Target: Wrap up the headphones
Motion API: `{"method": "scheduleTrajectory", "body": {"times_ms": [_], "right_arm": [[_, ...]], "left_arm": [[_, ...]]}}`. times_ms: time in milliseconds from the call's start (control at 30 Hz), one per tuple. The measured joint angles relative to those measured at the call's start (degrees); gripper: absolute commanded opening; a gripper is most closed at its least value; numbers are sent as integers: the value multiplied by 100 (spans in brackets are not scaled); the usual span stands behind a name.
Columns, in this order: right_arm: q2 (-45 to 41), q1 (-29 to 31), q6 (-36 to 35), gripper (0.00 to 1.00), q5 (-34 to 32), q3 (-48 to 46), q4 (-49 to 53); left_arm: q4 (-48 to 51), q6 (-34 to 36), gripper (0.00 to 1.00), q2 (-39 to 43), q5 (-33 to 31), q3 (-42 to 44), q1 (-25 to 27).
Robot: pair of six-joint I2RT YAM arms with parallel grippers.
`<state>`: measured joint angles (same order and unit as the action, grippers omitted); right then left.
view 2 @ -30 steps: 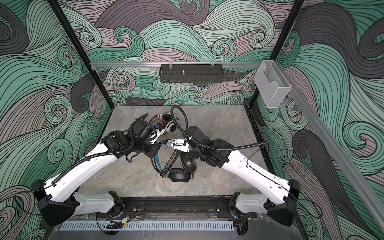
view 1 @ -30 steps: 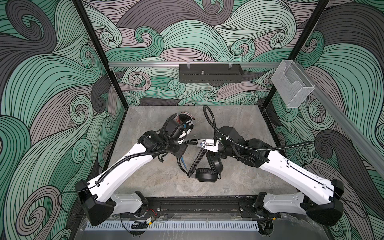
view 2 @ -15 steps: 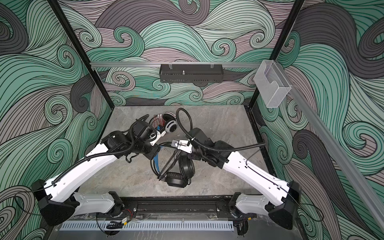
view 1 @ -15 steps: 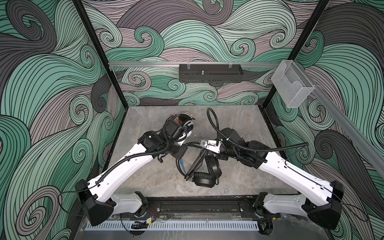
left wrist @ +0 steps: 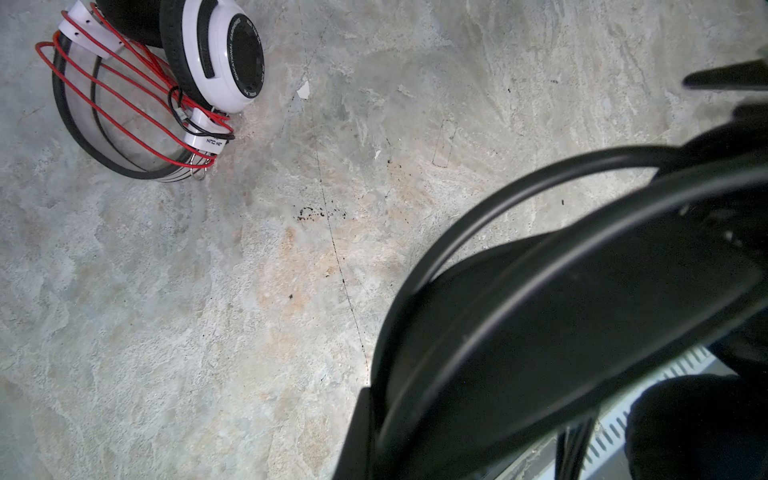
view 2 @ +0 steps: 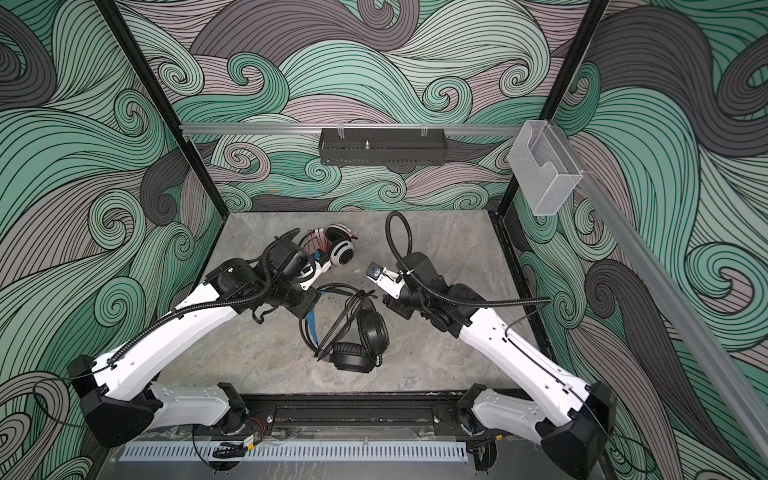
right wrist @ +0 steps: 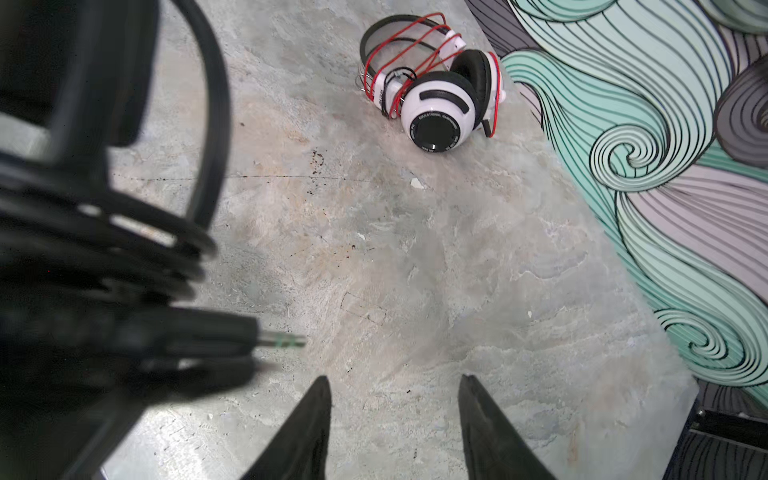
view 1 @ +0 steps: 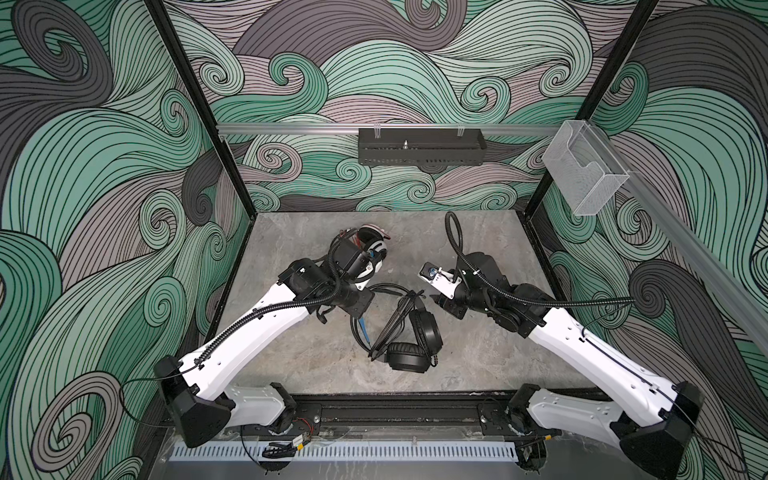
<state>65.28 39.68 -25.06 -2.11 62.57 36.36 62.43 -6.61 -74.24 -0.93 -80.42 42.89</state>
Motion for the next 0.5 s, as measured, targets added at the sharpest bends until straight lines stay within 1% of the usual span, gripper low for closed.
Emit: {"method": "scheduleTrajectory", "body": {"times_ms": [33,67,200,267,367,433,500], "right_arm": [[35,-107,122,64,15,0,-20],[92,-225,264,65,28,4,-28],[481,-748,892,68,-48,151,118],[623,-1121,1270,70,-68,192,177],[575,-1574,1725,75,-162,216,295],[461,-1685,1897,77,-254,280,372],[251,-1679,2031,84,-326,313,387]], "left_arm": [[68,-28,0,-24,-11,-59,0],[125,-59,0,-63,-13,-125,0],[323,-295,0,-400,-48,-505,-15],[380,-492,0,-702,-70,-772,-61],[341,-868,0,-1191,-177,-1097,-157],[275,-1141,0,-1513,-278,-1246,-232],[219,-1397,0,-1838,-334,-1405,-315]]}}
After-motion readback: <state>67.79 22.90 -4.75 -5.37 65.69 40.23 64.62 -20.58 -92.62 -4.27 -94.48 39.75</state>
